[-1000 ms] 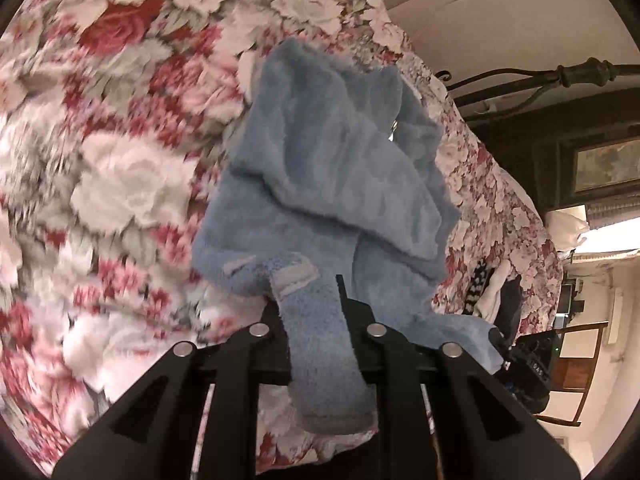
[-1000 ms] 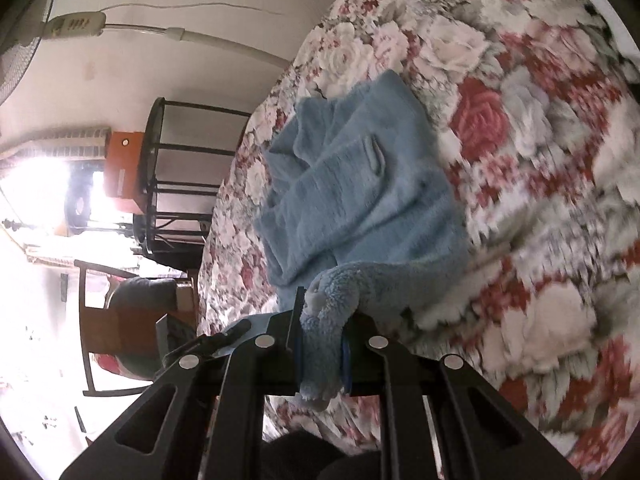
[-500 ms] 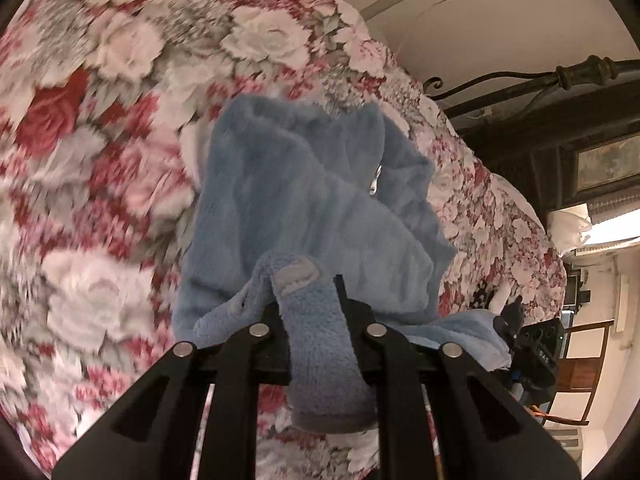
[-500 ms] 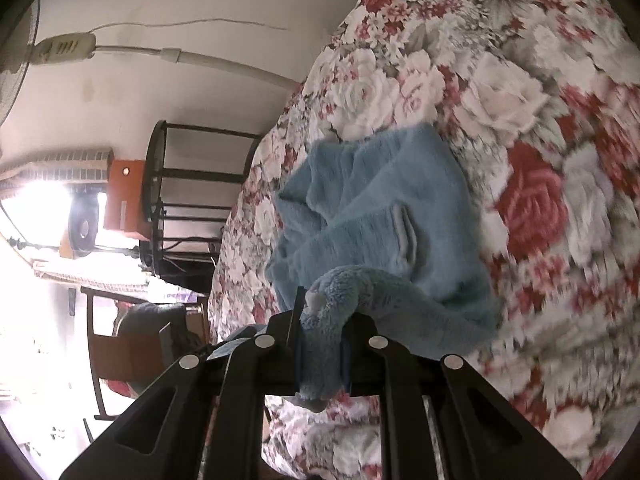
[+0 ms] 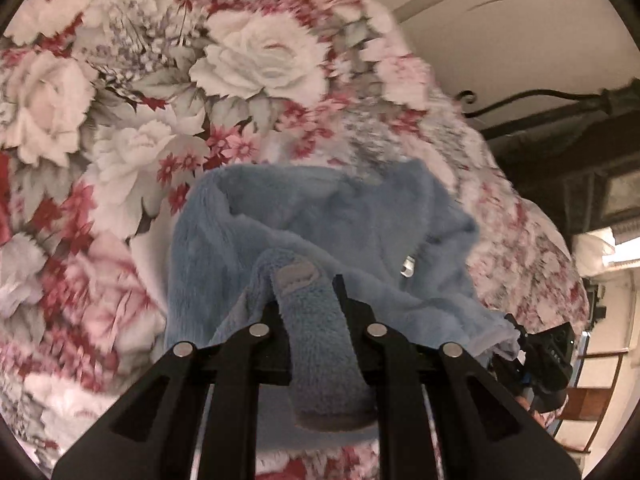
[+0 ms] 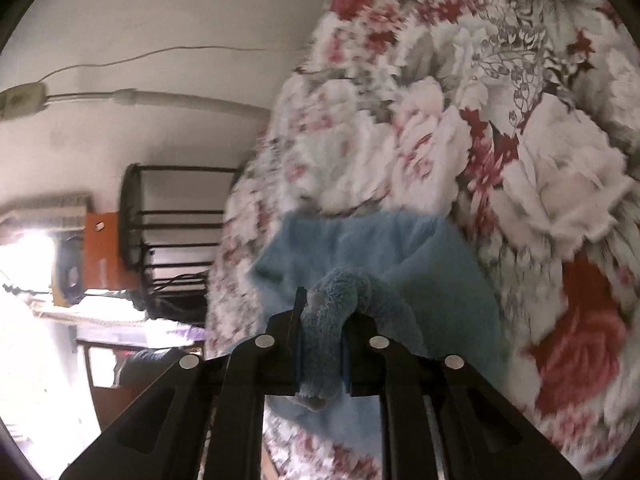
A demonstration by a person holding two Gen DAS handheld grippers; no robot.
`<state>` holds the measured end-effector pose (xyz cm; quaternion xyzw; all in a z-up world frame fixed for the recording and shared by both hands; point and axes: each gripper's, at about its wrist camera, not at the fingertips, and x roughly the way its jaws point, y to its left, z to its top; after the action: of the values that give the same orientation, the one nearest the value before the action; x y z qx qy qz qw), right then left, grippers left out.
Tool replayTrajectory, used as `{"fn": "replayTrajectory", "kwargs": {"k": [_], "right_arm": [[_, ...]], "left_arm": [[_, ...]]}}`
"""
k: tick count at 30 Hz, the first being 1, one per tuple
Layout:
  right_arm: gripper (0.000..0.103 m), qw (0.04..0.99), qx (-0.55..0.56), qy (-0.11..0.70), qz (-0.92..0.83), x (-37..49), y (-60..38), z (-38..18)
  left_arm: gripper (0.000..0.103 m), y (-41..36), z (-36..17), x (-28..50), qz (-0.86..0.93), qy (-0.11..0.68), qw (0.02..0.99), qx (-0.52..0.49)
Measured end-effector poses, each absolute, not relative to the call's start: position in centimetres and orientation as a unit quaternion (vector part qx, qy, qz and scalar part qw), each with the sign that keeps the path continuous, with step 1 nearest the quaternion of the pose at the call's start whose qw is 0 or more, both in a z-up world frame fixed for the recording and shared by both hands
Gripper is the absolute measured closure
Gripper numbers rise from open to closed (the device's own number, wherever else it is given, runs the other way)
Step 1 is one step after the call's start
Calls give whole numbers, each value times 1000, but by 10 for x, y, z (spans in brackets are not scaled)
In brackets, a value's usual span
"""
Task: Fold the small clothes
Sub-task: 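Lay the hem over the collar and open both tools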
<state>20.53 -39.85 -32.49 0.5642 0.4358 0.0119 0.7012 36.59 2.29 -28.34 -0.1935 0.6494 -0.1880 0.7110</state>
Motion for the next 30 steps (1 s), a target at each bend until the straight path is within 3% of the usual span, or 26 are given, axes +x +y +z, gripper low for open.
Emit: {"fn": "replayTrajectory", "kwargs": {"k": [1,3,5,7,9,12,14,16,19,23,25,27,30], "right_arm": [[74,697,569,437,7,207,-400,-331],[74,691,582,430,10,205,-405,-338],[66,694,588,414,25,199,-409,-331],[41,713,583,389,31,191,-415,-314],[30,727,578,369,35,184,-420,-300],[31,742,566,357,41,172,-422,-283],[37,774,514,366,46,168,-410,-268],[54,800,450,396,40,172,-388,-261],[68,815,381,435,39,190,-352,-267],[71,820,311,478,43,221,-313,-285],[79,828,227,512,-16,233,-309,-305],[103,809,271,520,-34,233,-337,-332],[103,787,360,500,-19,224,-361,-336]], "left_arm": [[87,22,-292,371,-180,657,704,-199],[81,23,-296,376,-182,663,692,-219],[67,29,-287,377,-199,654,687,-245],[27,38,-263,373,-206,616,717,-252],[8,47,-239,367,-185,581,757,-235],[8,54,-217,362,-191,558,775,-228],[8,48,-213,356,-190,558,783,-196],[8,35,-215,351,-187,563,792,-148],[8,1,-230,343,-182,573,796,-69],[8,-58,-253,331,-170,564,806,58],[6,-79,-274,334,-93,545,817,165],[4,-75,-305,350,-54,562,804,186],[4,-52,-310,365,-56,591,798,106]]}}
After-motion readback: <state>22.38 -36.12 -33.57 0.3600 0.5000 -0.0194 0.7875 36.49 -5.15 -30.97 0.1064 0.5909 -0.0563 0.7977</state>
